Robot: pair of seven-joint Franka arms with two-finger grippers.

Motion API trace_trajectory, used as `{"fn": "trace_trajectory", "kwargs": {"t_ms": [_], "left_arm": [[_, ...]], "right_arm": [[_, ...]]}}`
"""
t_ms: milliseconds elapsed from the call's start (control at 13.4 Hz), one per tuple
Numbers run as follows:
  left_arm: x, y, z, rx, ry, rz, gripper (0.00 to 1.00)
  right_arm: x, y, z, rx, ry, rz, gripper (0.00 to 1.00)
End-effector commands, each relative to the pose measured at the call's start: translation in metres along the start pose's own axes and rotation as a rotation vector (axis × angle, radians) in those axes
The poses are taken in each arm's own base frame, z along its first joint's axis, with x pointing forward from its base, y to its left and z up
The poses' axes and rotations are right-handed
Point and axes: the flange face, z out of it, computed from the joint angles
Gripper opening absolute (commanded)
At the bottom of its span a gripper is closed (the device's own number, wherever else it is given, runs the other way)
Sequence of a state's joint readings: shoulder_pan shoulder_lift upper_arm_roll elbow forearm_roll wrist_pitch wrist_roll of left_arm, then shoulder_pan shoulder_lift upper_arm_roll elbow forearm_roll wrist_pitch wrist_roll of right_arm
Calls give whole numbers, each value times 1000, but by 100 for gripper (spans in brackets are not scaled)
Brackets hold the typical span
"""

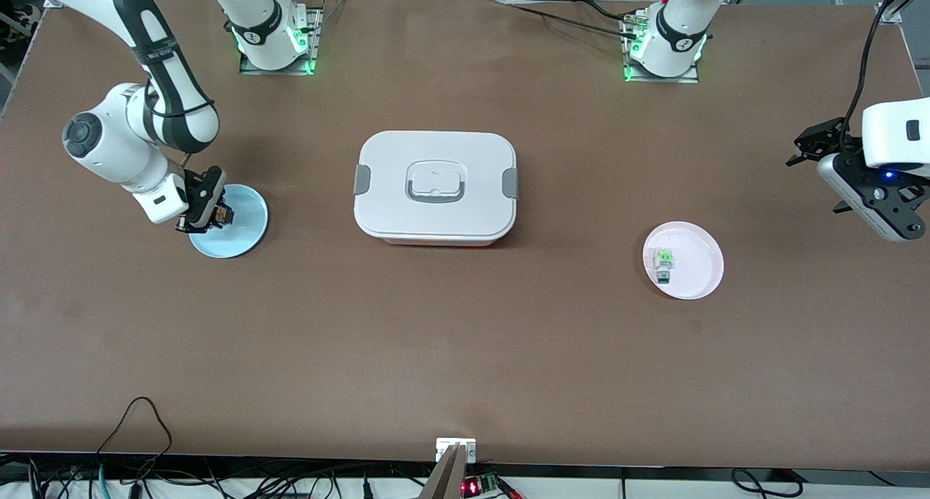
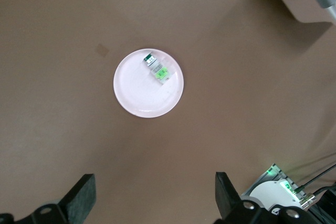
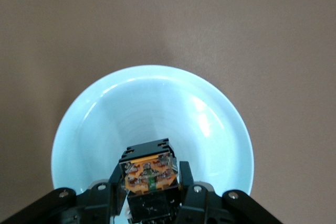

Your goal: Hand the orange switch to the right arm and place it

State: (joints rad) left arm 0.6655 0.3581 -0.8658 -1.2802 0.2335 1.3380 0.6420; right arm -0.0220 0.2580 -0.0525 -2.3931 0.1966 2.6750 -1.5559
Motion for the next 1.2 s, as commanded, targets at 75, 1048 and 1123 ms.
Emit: {"fn": "trace_trajectory", "kwargs": {"t_ms": [75, 1048, 1123], "left_arm": [[-5, 0, -6, 78, -51, -29, 100], [-19, 58, -19, 18, 80, -371, 100], [-20, 61, -15, 31, 87, -381, 100]], "right_arm": [[-5, -6, 35, -37, -24, -21, 0], [15, 16, -22, 17, 20, 162, 100], [18, 21, -37, 24, 26, 219, 100]]}}
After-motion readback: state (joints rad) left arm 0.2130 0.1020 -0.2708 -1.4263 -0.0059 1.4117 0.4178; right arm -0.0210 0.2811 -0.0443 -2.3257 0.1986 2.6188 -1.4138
